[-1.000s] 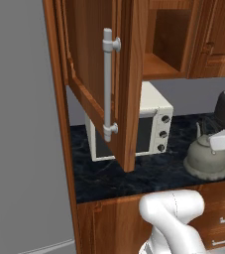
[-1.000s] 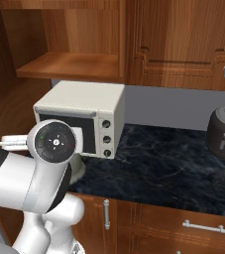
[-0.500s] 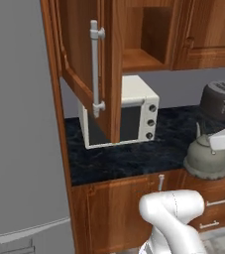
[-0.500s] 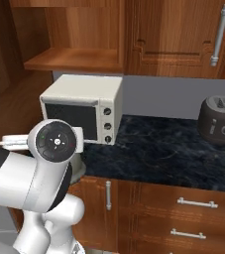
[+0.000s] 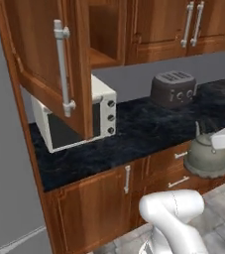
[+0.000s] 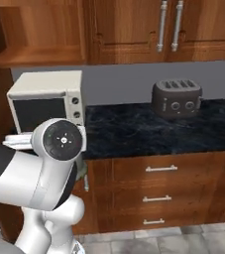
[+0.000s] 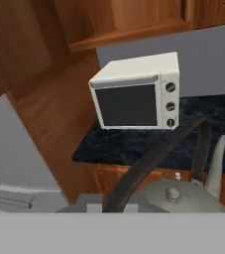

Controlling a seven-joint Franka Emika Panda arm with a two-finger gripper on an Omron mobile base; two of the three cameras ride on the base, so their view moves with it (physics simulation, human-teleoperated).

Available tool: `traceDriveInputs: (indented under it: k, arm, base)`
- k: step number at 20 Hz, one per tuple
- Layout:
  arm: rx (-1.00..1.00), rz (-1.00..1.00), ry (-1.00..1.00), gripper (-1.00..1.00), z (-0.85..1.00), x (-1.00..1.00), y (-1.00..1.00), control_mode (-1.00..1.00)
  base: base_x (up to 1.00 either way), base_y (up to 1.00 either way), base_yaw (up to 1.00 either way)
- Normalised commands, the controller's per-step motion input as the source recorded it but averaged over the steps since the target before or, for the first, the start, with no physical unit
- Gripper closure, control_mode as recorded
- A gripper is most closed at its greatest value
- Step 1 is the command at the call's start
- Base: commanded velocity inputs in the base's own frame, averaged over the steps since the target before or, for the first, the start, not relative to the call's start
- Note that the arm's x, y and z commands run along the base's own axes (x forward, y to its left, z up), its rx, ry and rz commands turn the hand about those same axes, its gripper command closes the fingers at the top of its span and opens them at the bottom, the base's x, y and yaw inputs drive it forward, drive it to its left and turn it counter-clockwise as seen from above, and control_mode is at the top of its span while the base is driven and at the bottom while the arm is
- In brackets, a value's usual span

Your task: Open the cabinet, pick the kettle from the cabinet, and place it in the sink.

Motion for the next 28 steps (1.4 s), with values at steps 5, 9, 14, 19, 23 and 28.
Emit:
traceDriveInputs:
  k: [5,9,14,19,23,28]
  arm:
    - [0.00,0.00,0.00,1.00,0.00,0.00,0.00,1.00]
    - [0.00,0.00,0.00,1.00,0.00,0.00,0.00,1.00]
    - [0.00,0.00,0.00,1.00,0.00,0.00,0.00,1.00]
    - [0.00,0.00,0.00,1.00,0.00,0.00,0.00,1.00]
    - [0.00,0.00,0.00,1.00,0.00,0.00,0.00,1.00]
    - [0.00,0.00,0.00,1.00,0.00,0.00,0.00,1.00]
  base:
    - [0.00,0.03,-0.98]
    - [0.00,0.02,-1.00]
    - [0.00,0.02,-1.00]
    - [0.00,0.02,-1.00]
    - [0.00,0.02,-1.00]
    - [0.00,0.02,-1.00]
